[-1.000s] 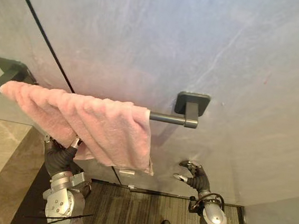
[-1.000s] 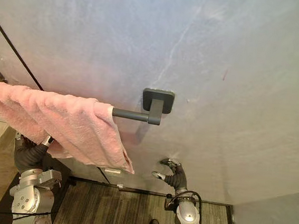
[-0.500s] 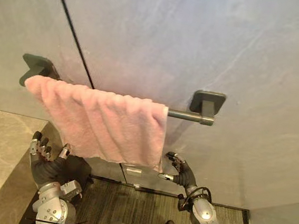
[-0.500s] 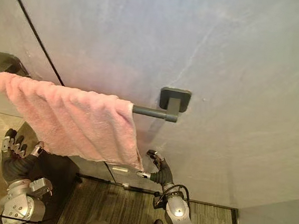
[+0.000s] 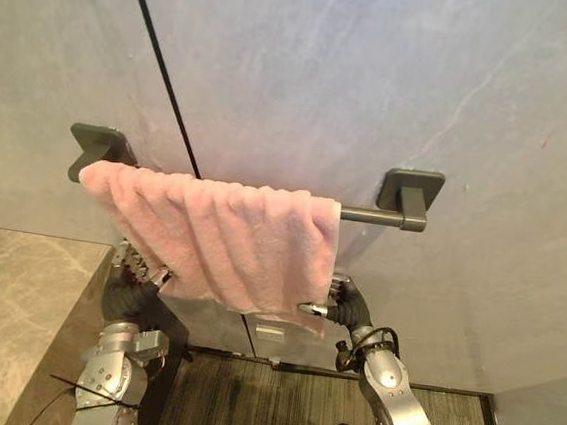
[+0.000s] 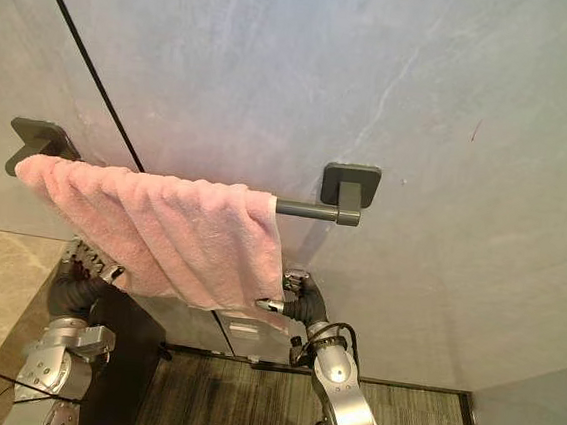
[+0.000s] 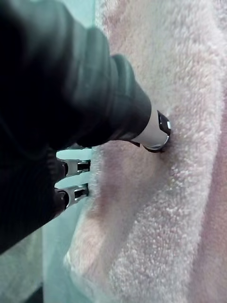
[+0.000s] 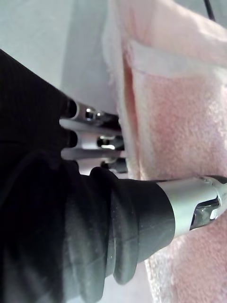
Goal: Organize washtable
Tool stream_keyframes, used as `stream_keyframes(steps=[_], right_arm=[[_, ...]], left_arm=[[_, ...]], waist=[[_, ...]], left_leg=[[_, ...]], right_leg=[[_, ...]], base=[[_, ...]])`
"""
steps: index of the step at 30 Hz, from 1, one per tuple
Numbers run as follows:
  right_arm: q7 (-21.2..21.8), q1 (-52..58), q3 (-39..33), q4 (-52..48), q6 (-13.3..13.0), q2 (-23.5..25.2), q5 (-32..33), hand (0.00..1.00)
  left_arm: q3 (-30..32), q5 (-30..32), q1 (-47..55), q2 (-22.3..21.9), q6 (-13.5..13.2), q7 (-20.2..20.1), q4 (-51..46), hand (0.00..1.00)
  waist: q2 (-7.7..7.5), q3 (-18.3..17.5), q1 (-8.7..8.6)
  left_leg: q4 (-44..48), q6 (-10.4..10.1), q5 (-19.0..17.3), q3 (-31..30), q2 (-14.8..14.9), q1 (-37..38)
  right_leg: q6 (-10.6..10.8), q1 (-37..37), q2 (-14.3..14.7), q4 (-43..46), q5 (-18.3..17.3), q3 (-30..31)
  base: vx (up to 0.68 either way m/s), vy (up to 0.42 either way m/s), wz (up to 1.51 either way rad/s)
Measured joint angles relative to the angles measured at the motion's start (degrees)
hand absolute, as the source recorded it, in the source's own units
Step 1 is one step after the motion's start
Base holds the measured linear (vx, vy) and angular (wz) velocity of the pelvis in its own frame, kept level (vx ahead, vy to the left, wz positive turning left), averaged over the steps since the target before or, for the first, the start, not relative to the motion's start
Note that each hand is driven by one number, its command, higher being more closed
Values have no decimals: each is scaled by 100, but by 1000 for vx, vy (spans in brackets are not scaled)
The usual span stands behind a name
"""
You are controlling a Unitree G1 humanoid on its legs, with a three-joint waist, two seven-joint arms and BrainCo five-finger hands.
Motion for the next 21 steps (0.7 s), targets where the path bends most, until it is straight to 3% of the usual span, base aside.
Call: stream_keyframes(steps=[4, 5, 10, 21], right_arm=[[51, -117, 266, 0, 0, 0, 686, 0], [68, -127, 302, 0, 1, 0, 800, 100], [151, -140, 450, 0, 2, -2, 1288, 100], [147, -185, 43, 0, 1, 2, 1261, 100]], left_arm=[[-188, -68, -101, 79, 3, -5, 109, 100], [-213, -69, -108, 86, 3, -4, 129, 100], [-268, -70, -114, 161, 2, 6, 185, 100], [-150, 69, -262, 149, 1, 57, 282, 100]], waist=[[3, -17, -1], [4, -27, -1], [0, -153, -10], [-69, -230, -27]], left_leg=[[-148, -9, 95, -12, 3, 32], [-164, -8, 104, -13, 3, 39], [-179, -10, 129, -34, 2, 30], [-361, -10, 260, -70, -19, 85]], right_leg=[[-13, -3, 0, -1, 9, -13], [-15, -3, 0, -1, 10, -15], [-22, -7, 1, -4, 15, -35], [-35, -7, 5, -5, 28, -105]], base=[[-26, -16, 2], [-30, -16, 0], [-16, -8, 2], [-13, -7, 3]])
